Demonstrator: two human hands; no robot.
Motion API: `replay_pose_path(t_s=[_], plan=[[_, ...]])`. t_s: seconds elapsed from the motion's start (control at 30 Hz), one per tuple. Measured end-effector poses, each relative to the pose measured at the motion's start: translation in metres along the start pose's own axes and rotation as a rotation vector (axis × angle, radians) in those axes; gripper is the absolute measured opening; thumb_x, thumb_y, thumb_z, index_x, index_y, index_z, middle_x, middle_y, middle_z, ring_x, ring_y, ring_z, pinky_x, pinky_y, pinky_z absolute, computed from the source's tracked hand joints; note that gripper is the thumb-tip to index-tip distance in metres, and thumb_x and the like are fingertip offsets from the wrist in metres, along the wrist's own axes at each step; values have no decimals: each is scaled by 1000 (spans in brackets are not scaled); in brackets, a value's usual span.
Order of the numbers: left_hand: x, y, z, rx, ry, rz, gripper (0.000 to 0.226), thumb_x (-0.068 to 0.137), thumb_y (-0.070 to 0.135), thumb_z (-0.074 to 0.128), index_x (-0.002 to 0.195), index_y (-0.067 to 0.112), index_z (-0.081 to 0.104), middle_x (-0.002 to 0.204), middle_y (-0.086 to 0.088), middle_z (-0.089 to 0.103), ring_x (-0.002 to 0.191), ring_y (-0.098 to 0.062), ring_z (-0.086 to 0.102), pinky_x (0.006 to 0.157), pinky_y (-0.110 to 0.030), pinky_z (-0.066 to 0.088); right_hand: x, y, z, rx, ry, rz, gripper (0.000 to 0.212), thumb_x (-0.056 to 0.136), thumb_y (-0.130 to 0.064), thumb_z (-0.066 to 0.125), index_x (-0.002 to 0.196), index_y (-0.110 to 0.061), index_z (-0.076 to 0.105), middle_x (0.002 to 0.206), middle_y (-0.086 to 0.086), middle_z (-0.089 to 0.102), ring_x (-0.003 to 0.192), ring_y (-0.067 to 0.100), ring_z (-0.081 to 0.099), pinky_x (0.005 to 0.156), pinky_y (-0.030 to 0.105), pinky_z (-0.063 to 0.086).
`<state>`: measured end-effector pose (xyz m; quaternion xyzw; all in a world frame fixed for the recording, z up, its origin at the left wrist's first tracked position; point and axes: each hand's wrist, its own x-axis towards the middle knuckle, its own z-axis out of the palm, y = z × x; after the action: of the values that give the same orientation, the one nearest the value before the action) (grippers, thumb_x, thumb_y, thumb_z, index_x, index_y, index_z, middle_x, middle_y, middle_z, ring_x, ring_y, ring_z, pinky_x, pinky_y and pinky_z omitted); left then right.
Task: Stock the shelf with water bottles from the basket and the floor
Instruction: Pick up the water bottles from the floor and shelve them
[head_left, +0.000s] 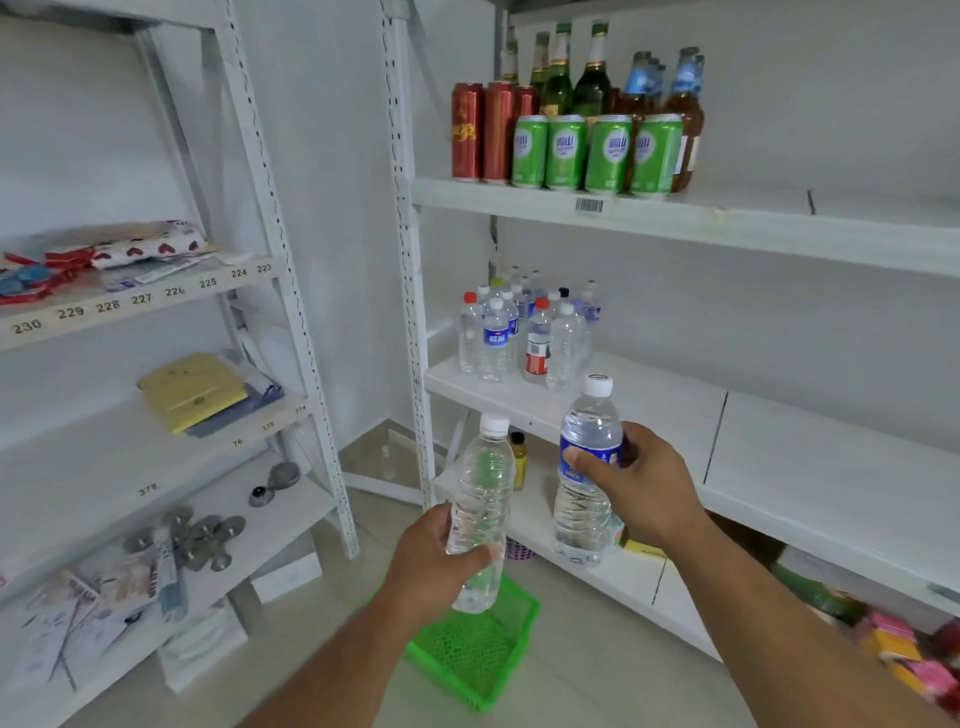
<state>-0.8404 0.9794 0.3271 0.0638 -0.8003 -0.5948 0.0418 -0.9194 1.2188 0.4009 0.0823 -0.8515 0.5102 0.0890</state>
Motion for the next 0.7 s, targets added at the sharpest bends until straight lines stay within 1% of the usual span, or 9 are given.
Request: replay_pose_path(t_s=[0.1, 0.13, 0.23, 0.37, 0.5, 0.6, 0.7], plan=[[29, -10, -32, -27, -31, -13, 33, 76, 22, 81, 105, 31, 67, 96, 17, 75, 87, -1, 71, 74, -20, 55, 18, -15, 31, -12, 21, 4, 33, 75, -50, 79, 102, -33, 67, 89, -14, 72, 77, 1, 66, 65, 23, 49], [39, -13, -40, -35, -41, -16, 33, 76, 22, 81, 105, 30, 67, 97, 15, 75, 87, -2, 72, 76, -24, 55, 25, -19, 40, -16, 27, 5, 34, 76, -50, 79, 102, -33, 67, 90, -14, 72, 78, 1, 67, 66, 23, 49], [69, -21, -57, -57, -57, -30, 32, 76, 20, 81, 104, 30, 67, 95, 15, 76, 87, -2, 71, 77, -26, 54, 45, -27, 62, -21, 38, 16, 36, 76, -51, 78, 107, -34, 66, 93, -16, 71, 82, 1, 67, 67, 22, 50], [113, -32, -62, -86, -78, -30, 35, 75, 18, 82, 106, 29, 68, 99, 10, 76, 92, -9, 72, 88, -40, 57, 80, -22, 82, -23, 66, 38, 38, 76, -52, 78, 107, -34, 66, 93, -17, 71, 82, -1, 67, 68, 22, 51], [162, -34, -55, -88, -111, -4, 35, 70, 24, 82, 101, 34, 69, 98, 10, 76, 92, -9, 73, 89, -44, 56, 118, -8, 92, -51, 104, 54, 41, 75, -54, 77, 109, -35, 65, 94, -19, 70, 79, -7, 63, 63, 15, 44], [197, -28, -48, -75, -136, 22, 35, 69, 28, 82, 100, 34, 70, 98, 9, 77, 92, -11, 73, 90, -46, 56, 147, 2, 92, -32, 140, 63, 44, 75, -54, 76, 113, -34, 65, 97, -19, 69, 81, -7, 63, 63, 14, 43], [227, -19, -41, -68, -149, 36, 35, 68, 28, 83, 99, 38, 70, 97, 9, 77, 91, -11, 73, 88, -44, 57, 172, 9, 90, -12, 170, 85, 47, 75, -54, 77, 115, -33, 65, 98, -19, 69, 82, -6, 63, 63, 14, 43]])
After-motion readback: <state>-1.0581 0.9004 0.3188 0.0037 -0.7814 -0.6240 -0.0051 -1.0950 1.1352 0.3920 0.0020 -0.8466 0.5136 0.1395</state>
